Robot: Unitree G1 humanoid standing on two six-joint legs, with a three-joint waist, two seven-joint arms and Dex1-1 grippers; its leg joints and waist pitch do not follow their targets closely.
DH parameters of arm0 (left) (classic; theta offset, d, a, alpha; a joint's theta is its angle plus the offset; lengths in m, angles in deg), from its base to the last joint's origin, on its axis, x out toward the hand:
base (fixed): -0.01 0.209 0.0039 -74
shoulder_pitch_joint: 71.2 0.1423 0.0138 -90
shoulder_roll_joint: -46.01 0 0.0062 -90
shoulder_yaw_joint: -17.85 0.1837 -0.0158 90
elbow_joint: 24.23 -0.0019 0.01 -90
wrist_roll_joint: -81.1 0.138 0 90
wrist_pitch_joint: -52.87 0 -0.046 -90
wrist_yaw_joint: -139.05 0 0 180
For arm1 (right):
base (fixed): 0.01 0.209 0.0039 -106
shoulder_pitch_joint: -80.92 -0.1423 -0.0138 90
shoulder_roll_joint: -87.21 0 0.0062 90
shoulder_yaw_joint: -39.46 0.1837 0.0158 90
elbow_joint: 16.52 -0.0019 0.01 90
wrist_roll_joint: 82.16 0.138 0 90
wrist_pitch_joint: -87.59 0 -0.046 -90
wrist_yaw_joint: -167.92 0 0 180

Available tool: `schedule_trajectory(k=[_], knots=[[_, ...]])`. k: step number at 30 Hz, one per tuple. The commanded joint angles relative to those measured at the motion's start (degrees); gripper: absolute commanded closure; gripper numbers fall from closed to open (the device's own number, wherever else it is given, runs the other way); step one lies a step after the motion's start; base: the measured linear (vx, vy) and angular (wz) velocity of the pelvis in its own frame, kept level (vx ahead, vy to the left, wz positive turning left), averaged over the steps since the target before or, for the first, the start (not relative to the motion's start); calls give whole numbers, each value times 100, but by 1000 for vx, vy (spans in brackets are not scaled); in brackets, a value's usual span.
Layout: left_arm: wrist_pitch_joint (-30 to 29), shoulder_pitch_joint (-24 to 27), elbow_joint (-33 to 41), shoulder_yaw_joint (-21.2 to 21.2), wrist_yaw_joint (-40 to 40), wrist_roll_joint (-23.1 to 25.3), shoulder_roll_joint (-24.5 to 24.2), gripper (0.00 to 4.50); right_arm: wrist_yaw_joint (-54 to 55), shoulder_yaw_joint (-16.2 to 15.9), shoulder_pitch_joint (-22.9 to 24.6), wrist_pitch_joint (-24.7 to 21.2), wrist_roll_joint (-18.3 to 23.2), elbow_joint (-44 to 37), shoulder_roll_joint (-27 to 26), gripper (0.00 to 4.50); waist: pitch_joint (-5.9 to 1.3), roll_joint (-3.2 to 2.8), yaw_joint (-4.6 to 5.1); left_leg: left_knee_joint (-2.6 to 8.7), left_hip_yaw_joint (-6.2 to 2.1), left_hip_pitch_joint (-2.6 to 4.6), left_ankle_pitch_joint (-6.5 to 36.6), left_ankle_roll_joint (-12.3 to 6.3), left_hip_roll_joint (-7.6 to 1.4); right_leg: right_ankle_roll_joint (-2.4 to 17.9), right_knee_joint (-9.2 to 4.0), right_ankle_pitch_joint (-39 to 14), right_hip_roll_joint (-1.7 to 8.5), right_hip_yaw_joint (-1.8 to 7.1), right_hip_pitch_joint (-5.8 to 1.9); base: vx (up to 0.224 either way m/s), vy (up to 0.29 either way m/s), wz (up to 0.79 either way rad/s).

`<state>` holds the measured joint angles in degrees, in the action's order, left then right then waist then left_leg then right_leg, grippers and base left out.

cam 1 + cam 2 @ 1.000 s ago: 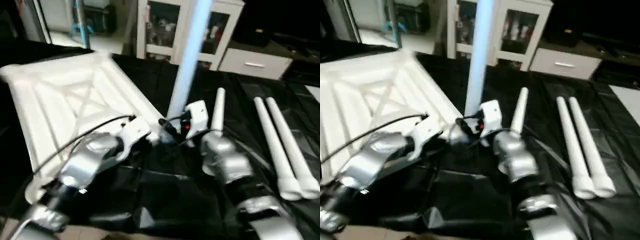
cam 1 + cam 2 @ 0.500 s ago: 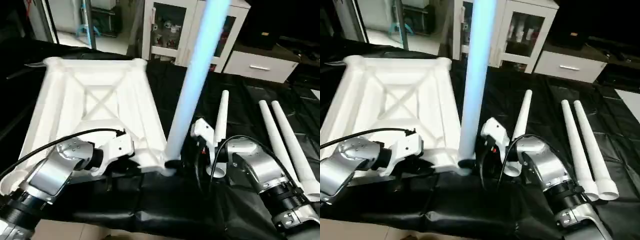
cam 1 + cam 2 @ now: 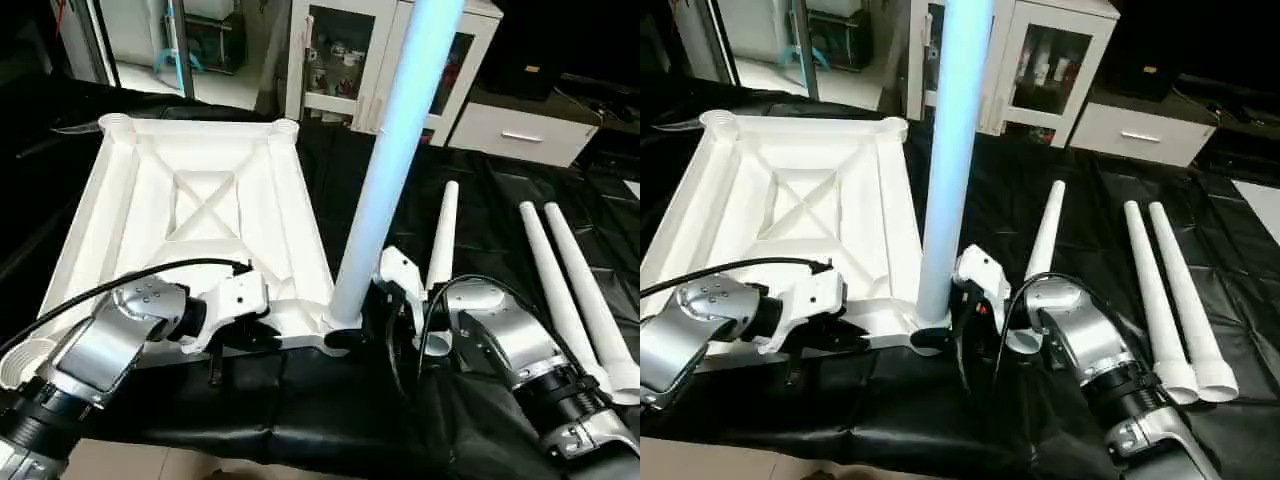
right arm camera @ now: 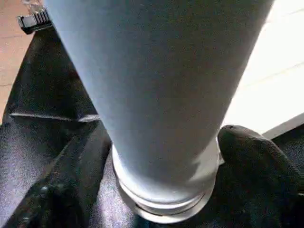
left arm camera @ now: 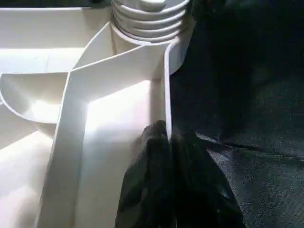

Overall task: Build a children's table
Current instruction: Rotate leg to tighten

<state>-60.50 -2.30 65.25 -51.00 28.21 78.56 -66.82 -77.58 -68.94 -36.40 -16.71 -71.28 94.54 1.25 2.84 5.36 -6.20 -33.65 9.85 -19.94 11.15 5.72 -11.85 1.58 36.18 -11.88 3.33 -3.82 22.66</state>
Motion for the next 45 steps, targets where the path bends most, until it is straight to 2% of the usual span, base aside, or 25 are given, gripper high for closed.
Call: schedule_trajectory(k=[1,10,15,17,18,19,20,21,22,23,24,25,26,27,28,29,30,31,33,35,37,40,41,43,45], knots=[[-34,76,-36,455,227,92,43,450,-29,3,-3,61,-15,31,-24,107,-319,-130,19,411,-29,47,815,50,-176,1097,-371,-466,455,315,-272,0,0,0],[-95,91,-5,477,281,80,42,450,-167,-70,55,26,-32,5,5,163,-326,-127,15,402,-27,49,736,27,-174,1136,-355,-336,450,312,-276,0,0,0],[-140,114,-23,443,184,77,106,450,232,86,-2,46,-63,222,-199,177,-320,-114,25,406,-26,44,792,38,-173,1131,-366,-432,455,311,-275,0,0,0],[-163,101,-81,404,27,101,215,450,671,153,-76,84,-224,483,-335,179,-269,-129,38,444,-38,58,1178,124,-180,1035,-443,-1095,472,309,-250,0,0,0],[-190,81,-124,381,-67,119,272,450,815,190,-96,62,-241,555,-388,179,-224,-129,59,470,-53,80,1550,191,-178,921,-509,-1714,483,310,-230,0,0,0],[-340,-31,-355,253,-575,220,580,450,1573,389,-200,-60,-324,934,-671,180,-203,-133,90,479,-60,101,1789,219,-182,865,-537,-2081,495,316,-194,0,0,0],[-399,-95,-472,187,-823,270,727,450,1910,486,-243,-94,-341,1071,-799,180,-197,-118,114,476,-92,147,2042,309,-167,726,-605,-2688,510,298,-183,0,0,0],[-486,-172,-606,104,-1099,310,896,450,2300,611,-293,-150,-341,1218,-946,180,-227,-111,134,455,-113,165,2059,335,-162,599,-635,-2976,539,305,-182,-52,0,-3],[-799,-371,-893,-120,-1748,350,1330,450,3252,944,-418,-270,-277,1535,-1315,181,-235,-132,177,486,-144,114,2028,386,-169,543,-619,-2995,537,291,-201,-72,7,-10],[-974,-462,-1012,-218,-2030,365,1521,450,3626,1079,-468,-310,-238,1660,-1471,181,-223,-135,193,498,-155,107,2067,422,-173,505,-629,-3046,524,270,-194,-72,7,-10],[-1125,-535,-1102,-294,-2247,374,1670,450,3908,1185,-508,-340,-201,1758,-1592,181,-238,-137,197,480,-170,142,2223,448,-159,418,-669,-3186,530,236,-169,-73,19,-13],[-1175,-625,-1224,-332,-2496,438,1821,450,4192,1284,-552,-333,-163,1871,-1738,181,-251,-127,206,472,-167,158,2259,439,-156,402,-667,-3141,530,238,-163,0,0,0],[-1189,-715,-1364,-364,-2754,518,1956,450,4453,1374,-598,-288,-124,1977,-1870,181,-251,-133,223,481,-176,138,2267,400,-153,396,-670,-2994,523,228,-174,0,0,0],[-1062,-941,-1785,-424,-3463,749,2282,450,5118,1546,-733,-83,-83,2283,-2170,181,-248,-142,238,481,-161,154,2299,366,-147,396,-687,-2889,508,233,-140,0,0,0],[-1061,-943,-1787,-424,-3468,750,2284,450,5122,1547,-734,-82,-83,2285,-2172,181,-244,-150,231,460,-144,220,2404,350,-133,388,-714,-2908,500,234,-80,0,0,0],[-974,-1030,-1966,-460,-3770,831,2411,450,5379,1592,-785,34,-92,2402,-2276,181,-255,-134,227,456,-136,230,2386,320,-131,393,-718,-2865,498,235,-85,0,0,0],[-811,-1182,-2278,-497,-4163,969,2622,450,5882,1744,-887,258,-96,2622,-2488,181,-263,-153,205,460,-117,210,2239,272,-130,421,-717,-2676,510,258,-95,0,0,0],[-778,-1216,-2349,-506,-4240,1000,2671,450,6006,1791,-912,308,-97,2674,-2540,181,-266,-144,194,468,-113,197,2160,264,-136,426,-703,-2568,506,264,-104,0,0,0],[-656,-1330,-2532,-480,-4463,1096,2820,450,6060,1761,-1016,424,-175,2839,-2715,181,-265,-160,149,484,-95,177,2035,245,-143,473,-661,-2258,492,284,-105,0,0,0],[-596,-1378,-2587,-392,-4458,1171,2852,450,5891,1781,-1133,572,-200,2946,-2825,181,-272,-157,132,484,-86,175,2027,234,-147,496,-645,-2110,493,296,-107,0,0,0],[-554,-1367,-2598,-330,-4397,1185,2814,450,5745,1807,-1216,714,-209,3002,-2839,181,-289,-147,130,492,-81,118,1801,199,-158,549,-601,-1833,499,302,-152,0,0,0],[-468,-1328,-2652,-291,-4259,1180,2732,450,5384,1822,-1257,900,-113,2978,-2807,181,-304,-152,117,475,-62,99,1635,165,-152,585,-583,-1713,505,315,-159,0,0,0],[-466,-1328,-2655,-291,-4259,1180,2732,450,5382,1823,-1259,905,-112,2982,-2807,125,-306,-146,115,473,-56,88,1569,151,-149,596,-578,-1649,505,320,-164,0,0,0],[-422,-1217,-2509,-228,-3957,1136,2588,450,5180,1736,-1186,972,-163,2776,-2637,111,-343,-148,99,461,-54,43,1178,120,-158,673,-509,-1192,506,315,-231,0,0,0],[-277,-1066,-2288,-113,-3497,1083,2387,450,4900,1640,-1102,943,-204,2535,-2439,105,-349,-149,121,461,-55,-22,856,29,-143,714,-468,-759,486,306,-279,0,0,0]])
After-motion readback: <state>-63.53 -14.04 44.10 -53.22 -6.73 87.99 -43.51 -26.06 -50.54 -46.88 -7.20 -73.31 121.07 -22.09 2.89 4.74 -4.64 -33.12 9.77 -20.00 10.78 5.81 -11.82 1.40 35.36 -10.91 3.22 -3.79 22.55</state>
